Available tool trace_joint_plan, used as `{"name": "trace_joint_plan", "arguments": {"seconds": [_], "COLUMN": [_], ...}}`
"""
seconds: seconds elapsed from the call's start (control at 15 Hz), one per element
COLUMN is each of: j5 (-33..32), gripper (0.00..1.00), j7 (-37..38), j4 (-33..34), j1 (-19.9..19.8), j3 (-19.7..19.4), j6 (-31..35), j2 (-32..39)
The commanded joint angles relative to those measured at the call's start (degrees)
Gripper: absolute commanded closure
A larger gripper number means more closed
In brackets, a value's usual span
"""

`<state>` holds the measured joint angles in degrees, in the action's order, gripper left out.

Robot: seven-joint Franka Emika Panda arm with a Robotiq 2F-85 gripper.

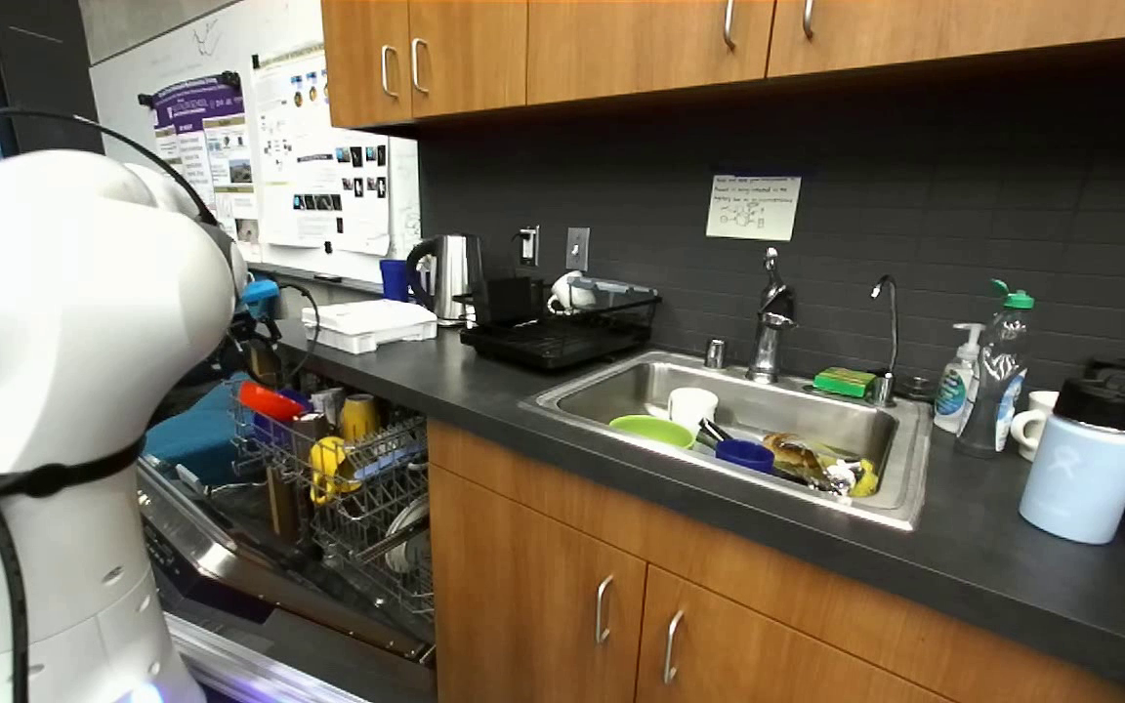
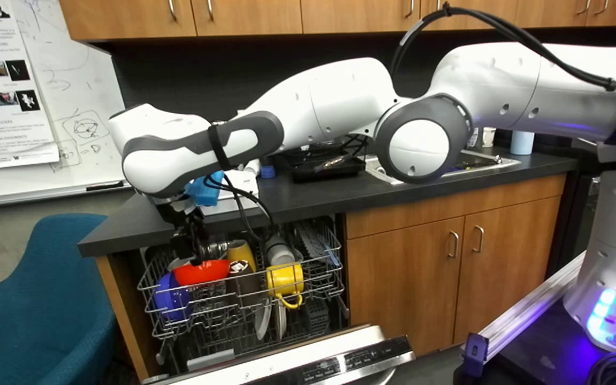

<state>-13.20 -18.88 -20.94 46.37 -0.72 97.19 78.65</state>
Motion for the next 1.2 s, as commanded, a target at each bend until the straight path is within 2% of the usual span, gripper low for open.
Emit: {"name": "trace_joint_plan", "arguments": {"seconds": [0.0, 0.47, 0.6, 1.13], "j5": [2.6, 8.7, 9.5, 13.7], "gripper": [0.00, 0.00, 0.00, 0.00], "j7": [3.1, 6.0, 6.8, 17.9], "j4": [-2.1, -2.3, -1.3, -0.4], "j1": [0.5, 1.7, 1.8, -0.1], "j3": [1.5, 5.8, 6.3, 7.6], "j6": [-6.5, -21.9, -23.3, -23.3], "j2": [-3.9, -7.6, -8.9, -16.0]}}
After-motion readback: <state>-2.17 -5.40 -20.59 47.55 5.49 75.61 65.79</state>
